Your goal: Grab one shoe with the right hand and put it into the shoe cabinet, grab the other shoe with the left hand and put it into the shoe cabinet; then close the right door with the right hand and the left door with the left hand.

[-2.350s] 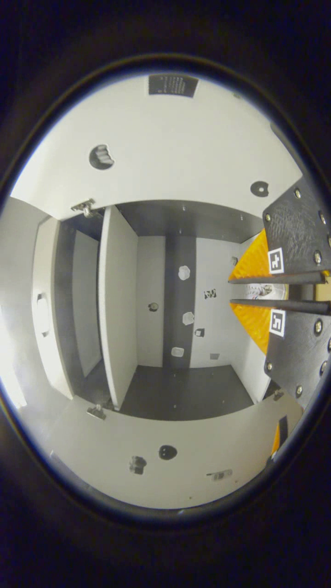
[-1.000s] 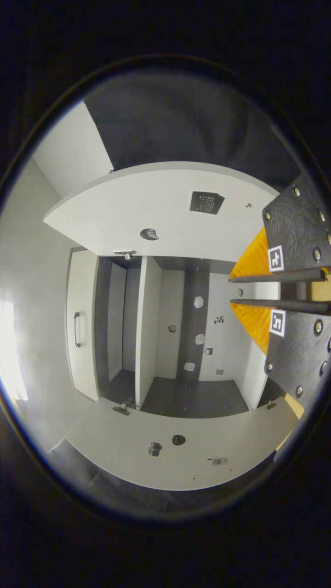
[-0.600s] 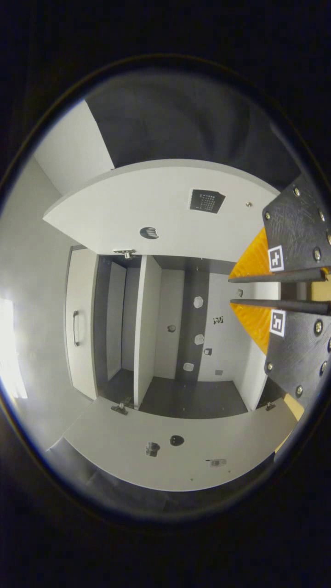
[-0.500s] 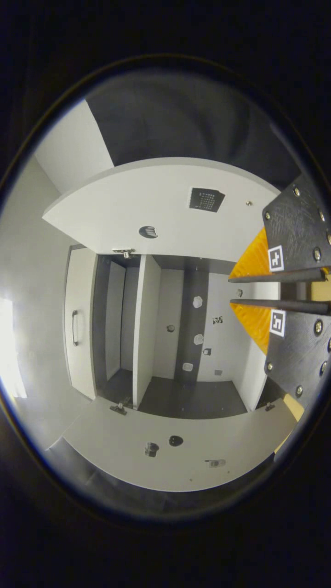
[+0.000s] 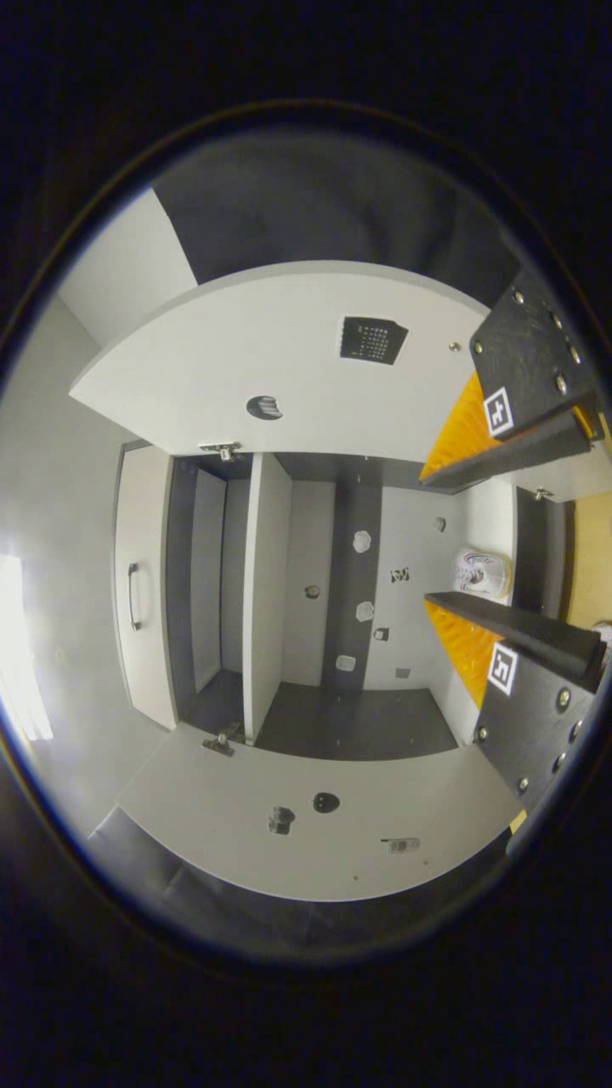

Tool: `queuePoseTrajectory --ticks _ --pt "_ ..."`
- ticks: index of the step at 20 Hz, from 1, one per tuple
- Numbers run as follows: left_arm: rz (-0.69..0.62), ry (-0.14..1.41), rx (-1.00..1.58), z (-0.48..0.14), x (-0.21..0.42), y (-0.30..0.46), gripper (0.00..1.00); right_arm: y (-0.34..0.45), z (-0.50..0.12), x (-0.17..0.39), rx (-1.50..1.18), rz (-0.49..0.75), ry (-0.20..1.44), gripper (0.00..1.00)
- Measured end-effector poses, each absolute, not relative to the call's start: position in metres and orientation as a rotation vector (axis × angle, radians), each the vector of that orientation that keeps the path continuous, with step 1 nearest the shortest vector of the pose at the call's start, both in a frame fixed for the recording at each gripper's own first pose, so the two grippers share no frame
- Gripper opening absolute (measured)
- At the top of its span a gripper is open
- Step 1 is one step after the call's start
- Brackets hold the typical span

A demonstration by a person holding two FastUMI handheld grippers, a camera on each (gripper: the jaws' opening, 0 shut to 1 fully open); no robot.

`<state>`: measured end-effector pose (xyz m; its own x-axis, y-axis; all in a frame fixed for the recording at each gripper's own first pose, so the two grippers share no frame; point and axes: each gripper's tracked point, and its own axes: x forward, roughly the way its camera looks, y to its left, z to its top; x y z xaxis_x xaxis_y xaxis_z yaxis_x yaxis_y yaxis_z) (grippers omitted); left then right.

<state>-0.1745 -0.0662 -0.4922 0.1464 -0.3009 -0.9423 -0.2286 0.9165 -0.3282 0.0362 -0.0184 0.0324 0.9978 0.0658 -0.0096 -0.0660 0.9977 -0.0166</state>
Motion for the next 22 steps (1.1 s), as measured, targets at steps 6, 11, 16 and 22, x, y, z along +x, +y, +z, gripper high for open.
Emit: queuePoseTrajectory --ticks 6,11,16,22 --pt "-0.107 1.311 -0.268 -0.474 -0.15 -0.052 0.01 -0.021 0.027 0.04 -0.013 0.066 0.021 0.71" --pt "-0.111 1.095 -0.305 -0.397 -0.099 -0.032 0.01 -0.025 0.024 0.045 -0.002 0.062 0.022 0.71" --pt "-0.161 0.861 -0.339 -0.305 -0.08 0.002 0.01 -0.026 0.022 0.051 0.013 0.062 0.02 0.74" --pt "-0.21 0.658 -0.308 -0.315 -0.081 0.006 0.01 -0.029 0.02 0.056 0.023 0.057 0.021 0.74"
